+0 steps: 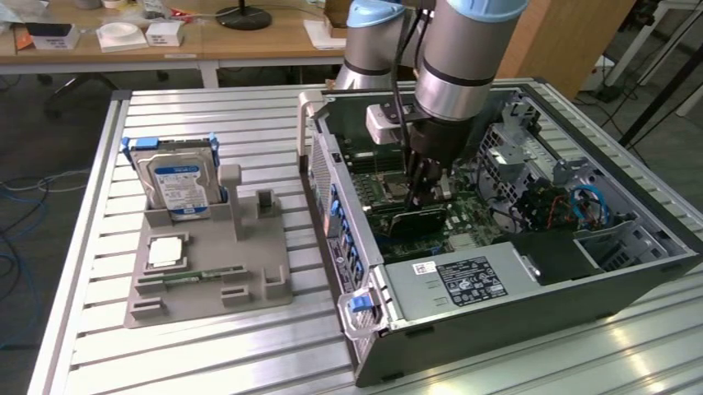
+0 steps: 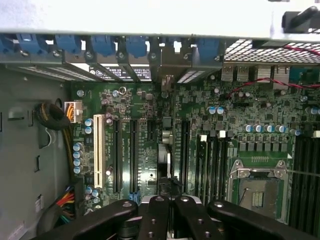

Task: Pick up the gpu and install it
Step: 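Press down on the gpu until it lock into place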

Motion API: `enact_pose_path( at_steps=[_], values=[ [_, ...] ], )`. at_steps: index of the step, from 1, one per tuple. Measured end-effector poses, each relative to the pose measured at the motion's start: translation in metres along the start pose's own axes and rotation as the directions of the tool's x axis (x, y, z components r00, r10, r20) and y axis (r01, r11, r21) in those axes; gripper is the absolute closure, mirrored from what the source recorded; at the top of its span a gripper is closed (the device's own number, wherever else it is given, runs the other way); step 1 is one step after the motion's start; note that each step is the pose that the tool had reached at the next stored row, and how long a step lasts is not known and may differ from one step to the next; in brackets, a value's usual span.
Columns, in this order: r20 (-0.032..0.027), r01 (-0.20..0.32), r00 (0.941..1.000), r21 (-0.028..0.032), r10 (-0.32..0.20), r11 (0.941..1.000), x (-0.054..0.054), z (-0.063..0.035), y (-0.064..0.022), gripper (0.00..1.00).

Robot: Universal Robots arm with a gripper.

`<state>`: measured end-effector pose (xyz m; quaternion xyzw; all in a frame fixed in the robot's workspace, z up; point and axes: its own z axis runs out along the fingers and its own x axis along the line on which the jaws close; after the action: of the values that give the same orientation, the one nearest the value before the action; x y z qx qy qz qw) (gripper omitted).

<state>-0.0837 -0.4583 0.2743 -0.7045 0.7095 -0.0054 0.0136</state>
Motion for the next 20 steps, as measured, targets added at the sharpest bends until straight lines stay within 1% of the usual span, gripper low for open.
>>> enact_pose_path(
  at_steps=[2, 3, 8, 10, 13, 16, 20],
  values=[
    [-0.0009, 0.000, 1.0000, -0.0004, 0.000, 1.0000, 0.000, 0.0002, -0.0002, 0.89],
    [-0.0001, 0.000, 1.0000, -0.0001, 0.000, 1.0000, 0.000, 0.0018, -0.0005, 0.89],
    [-0.0002, 0.000, 1.0000, -0.0004, 0.000, 1.0000, 0.000, 0.0109, -0.0001, 0.89],
    [-0.0017, 0.000, 1.0000, -0.0010, 0.000, 1.0000, 0.000, 0.0132, -0.0001, 0.89],
    [-0.0004, 0.000, 1.0000, -0.0005, 0.000, 1.0000, 0.000, 0.0139, -0.0001, 0.89],
    [-0.0019, 0.000, 1.0000, -0.0007, 0.000, 1.0000, 0.000, 0.0165, 0.0001, 0.89],
    [-0.0017, 0.000, 1.0000, -0.0012, 0.000, 1.0000, 0.000, 0.0172, 0.0001, 0.89]
  ],
)
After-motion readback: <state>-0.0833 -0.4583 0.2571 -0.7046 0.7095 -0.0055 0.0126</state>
